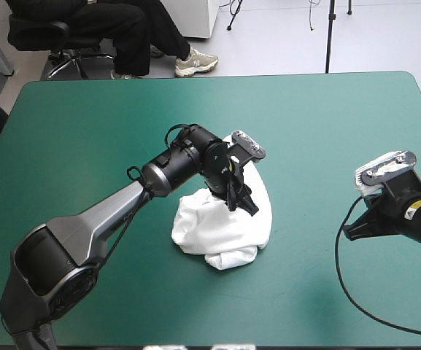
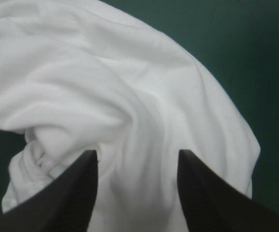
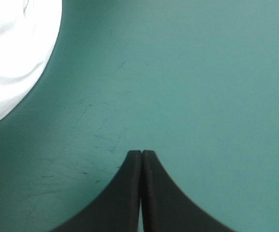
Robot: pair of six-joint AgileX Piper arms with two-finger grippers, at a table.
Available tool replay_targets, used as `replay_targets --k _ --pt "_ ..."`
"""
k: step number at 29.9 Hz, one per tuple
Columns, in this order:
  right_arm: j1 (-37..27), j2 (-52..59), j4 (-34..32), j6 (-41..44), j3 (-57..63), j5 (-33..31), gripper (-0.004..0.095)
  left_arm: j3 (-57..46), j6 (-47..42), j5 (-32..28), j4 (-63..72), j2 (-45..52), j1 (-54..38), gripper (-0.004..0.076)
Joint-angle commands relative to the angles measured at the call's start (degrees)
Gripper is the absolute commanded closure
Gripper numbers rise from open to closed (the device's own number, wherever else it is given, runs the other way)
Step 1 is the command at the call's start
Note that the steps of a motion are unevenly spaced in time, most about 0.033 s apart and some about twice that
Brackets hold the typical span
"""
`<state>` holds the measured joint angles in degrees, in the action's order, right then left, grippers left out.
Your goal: Fold the cloth
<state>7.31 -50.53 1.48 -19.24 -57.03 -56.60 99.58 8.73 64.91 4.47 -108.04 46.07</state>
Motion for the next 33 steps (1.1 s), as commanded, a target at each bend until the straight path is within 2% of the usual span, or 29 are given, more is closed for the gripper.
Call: replay_targets --k 1,7,11,16,19,25,33 --pt "-0.36 0.57 -0.22 0.02 -1.22 2.96 0.0925 3.67 -3.16 2.04 -2.42 6.21 0.17 0.0305" --pt "-0.36 0.57 -0.22 0.02 -1.22 3.05 0.0926 3.46 -5.36 6.77 -13.23 15.76 0.17 0.0328" --pt "-0.36 0.57 0.80 0.02 -1.22 2.66 0.0926 0.54 -7.31 7.14 -20.71 21.41 -0.58 0.0328" --pt "-0.36 0.57 1.27 0.02 -1.22 2.40 0.0925 -6.39 -7.48 7.25 -19.19 25.56 -6.96 0.0328" --pt "-0.36 0.57 1.71 0.02 -1.22 2.30 0.0926 -11.21 -6.04 4.86 -14.71 27.38 -10.53 0.0328" --pt "-0.36 0.57 1.94 0.02 -1.22 2.30 0.0925 -17.64 -2.92 -1.31 -10.26 25.54 -11.70 0.0327" --pt "-0.36 0.57 2.58 -2.12 -0.48 1.81 0.0925 -18.13 -1.29 -5.20 -7.26 16.12 -11.70 0.0327"
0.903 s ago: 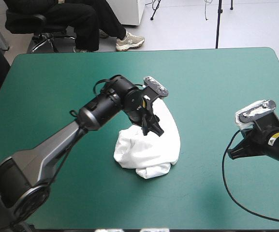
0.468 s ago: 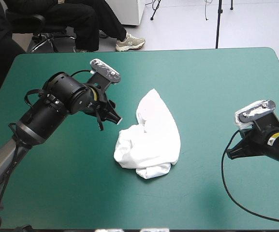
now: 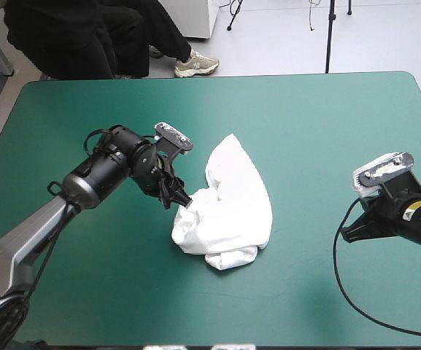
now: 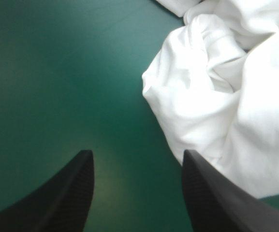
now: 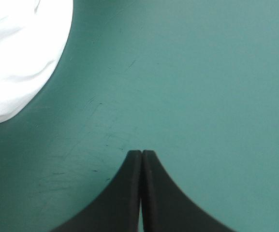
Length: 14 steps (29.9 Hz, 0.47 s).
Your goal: Fold the cloth
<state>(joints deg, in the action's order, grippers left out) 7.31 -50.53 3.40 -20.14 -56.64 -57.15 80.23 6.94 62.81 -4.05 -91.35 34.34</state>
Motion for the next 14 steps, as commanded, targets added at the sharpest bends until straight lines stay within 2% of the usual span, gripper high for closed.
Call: replay_targets --k 1,14 --pt "-0.36 0.57 0.80 -1.22 -0.76 2.48 0.0925 1.22 0.50 -3.62 1.38 -1.75 0.02 0.0327" --pt "-0.25 0.57 0.80 -1.60 -0.54 2.71 0.0925 1.22 2.27 -9.28 4.05 -12.79 0.02 0.0328"
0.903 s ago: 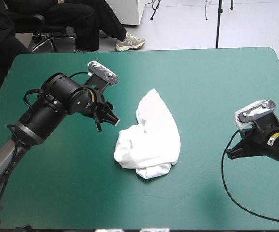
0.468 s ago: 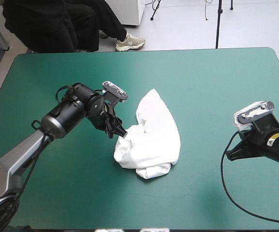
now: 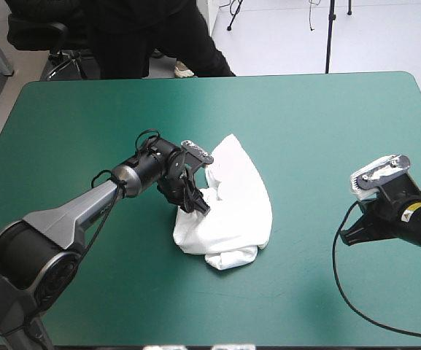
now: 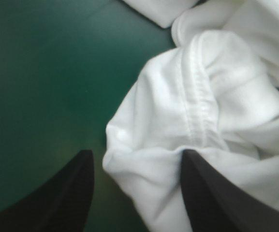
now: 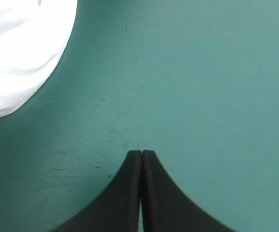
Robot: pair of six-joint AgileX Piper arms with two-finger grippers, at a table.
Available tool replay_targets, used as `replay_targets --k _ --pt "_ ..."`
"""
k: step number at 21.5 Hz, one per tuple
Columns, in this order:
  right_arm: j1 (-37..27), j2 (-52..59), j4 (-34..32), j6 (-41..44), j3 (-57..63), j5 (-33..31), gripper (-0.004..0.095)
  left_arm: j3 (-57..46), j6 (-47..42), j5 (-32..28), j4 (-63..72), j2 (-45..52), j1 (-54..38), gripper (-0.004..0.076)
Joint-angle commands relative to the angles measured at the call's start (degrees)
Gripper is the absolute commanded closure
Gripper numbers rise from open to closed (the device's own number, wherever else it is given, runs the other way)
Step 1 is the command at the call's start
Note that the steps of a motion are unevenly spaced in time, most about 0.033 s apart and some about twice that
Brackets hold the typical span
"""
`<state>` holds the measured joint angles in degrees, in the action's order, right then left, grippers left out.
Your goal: Fold the cloth
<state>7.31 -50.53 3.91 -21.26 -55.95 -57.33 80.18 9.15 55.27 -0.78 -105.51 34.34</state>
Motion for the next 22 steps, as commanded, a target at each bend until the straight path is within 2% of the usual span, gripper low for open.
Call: replay_targets --k 1,4,6,8,9,10,11,14,15,17,19,20,22 --pt "-0.11 0.57 0.28 -0.48 -1.23 2.90 0.0925 1.27 0.05 -1.75 1.14 0.79 0.02 0.0328" --pt "1.12 0.57 0.36 -0.59 -1.23 2.90 0.0925 1.27 1.41 -1.65 3.59 -0.89 -0.07 0.0330" --pt "2.32 0.57 0.03 -0.66 -1.23 2.90 0.0925 1.27 1.97 -1.64 5.29 -2.08 -0.07 0.0372" --pt "3.12 0.47 0.36 -0.66 -1.23 3.02 0.0925 1.27 2.05 -1.07 5.98 -2.52 -0.07 0.0479" --pt "3.51 0.05 1.20 -0.47 -1.23 3.25 0.0925 1.27 2.05 -0.96 5.98 -2.52 -0.07 0.0589" --pt "3.64 -0.20 1.20 0.16 -1.23 3.25 0.0925 1.27 2.05 -0.96 5.98 -2.52 -0.07 0.0647" --pt "4.03 -1.47 1.88 0.16 -1.23 3.39 0.0925 1.27 1.14 -0.96 5.88 -2.52 -0.07 0.0743" --pt "5.07 -5.47 3.56 0.19 -1.23 4.19 0.0903 1.27 1.26 -0.58 5.75 -2.52 -0.07 0.0739" --pt "5.49 -7.23 3.96 -0.09 -1.42 4.32 0.0852 1.27 1.26 -0.30 5.75 -2.52 -0.07 0.0739" --pt "5.47 -11.18 7.19 -0.09 -1.47 5.05 0.0658 1.27 1.26 0.08 5.15 -2.52 -0.07 0.0739" --pt "5.56 -15.63 11.88 -1.74 -2.15 6.53 0.0411 1.27 1.26 0.30 5.15 -2.52 -0.07 0.0739" --pt "6.15 -18.06 13.40 -3.13 -2.91 7.57 0.0334 1.27 1.26 0.30 5.15 -2.52 -0.07 0.0741" --pt "7.57 -20.86 13.57 -3.95 -4.57 8.54 0.0328 1.27 1.26 0.30 5.15 -2.52 -0.07 0.0741"
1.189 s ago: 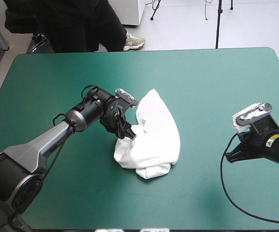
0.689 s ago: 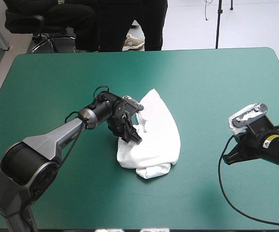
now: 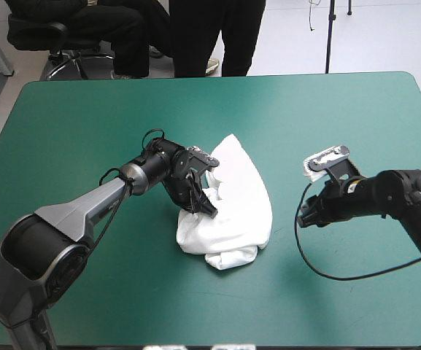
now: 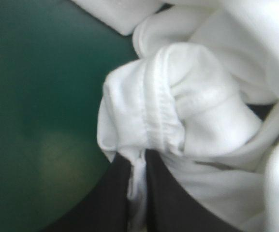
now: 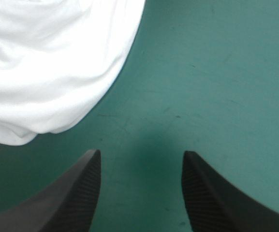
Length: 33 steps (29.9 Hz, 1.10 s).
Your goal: Fold the cloth
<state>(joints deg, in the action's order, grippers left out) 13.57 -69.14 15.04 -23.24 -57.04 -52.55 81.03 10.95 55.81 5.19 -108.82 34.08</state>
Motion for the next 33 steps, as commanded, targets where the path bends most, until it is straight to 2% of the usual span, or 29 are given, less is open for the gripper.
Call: replay_targets --k 1,5,10,14,19,24,30,33 --pt "2.05 -3.53 2.04 -1.97 -4.30 4.08 0.0336 0.41 -0.53 -0.24 -0.82 0.80 0.19 0.0741" --pt "5.68 -10.30 -0.84 -1.86 -8.48 6.41 0.0382 0.41 -0.53 -0.24 -0.82 0.80 0.19 0.0741" --pt "8.88 -18.88 -2.45 -0.70 -13.31 8.19 0.0382 0.41 -0.53 -0.24 -0.82 0.80 0.19 0.0741" --pt "10.04 -24.03 -6.75 2.71 -15.66 9.36 0.0382 0.41 -0.53 0.05 -1.24 0.80 0.19 0.0741" --pt "10.04 -28.65 -6.53 2.60 -16.37 10.45 0.0389 0.41 -0.53 0.05 -1.34 0.80 0.19 0.0741" --pt "10.04 -31.10 -4.95 1.94 -16.37 10.34 0.0476 0.41 -0.53 0.05 -1.47 0.80 0.19 0.0741" --pt "10.04 -32.59 -3.62 1.52 -16.37 9.60 0.0484 0.41 -0.53 -0.14 -1.47 0.80 0.19 0.0741" --pt "10.04 -33.85 -3.44 1.52 -16.24 7.91 0.0533 0.41 -0.53 -0.18 -1.59 0.80 0.19 0.0741"
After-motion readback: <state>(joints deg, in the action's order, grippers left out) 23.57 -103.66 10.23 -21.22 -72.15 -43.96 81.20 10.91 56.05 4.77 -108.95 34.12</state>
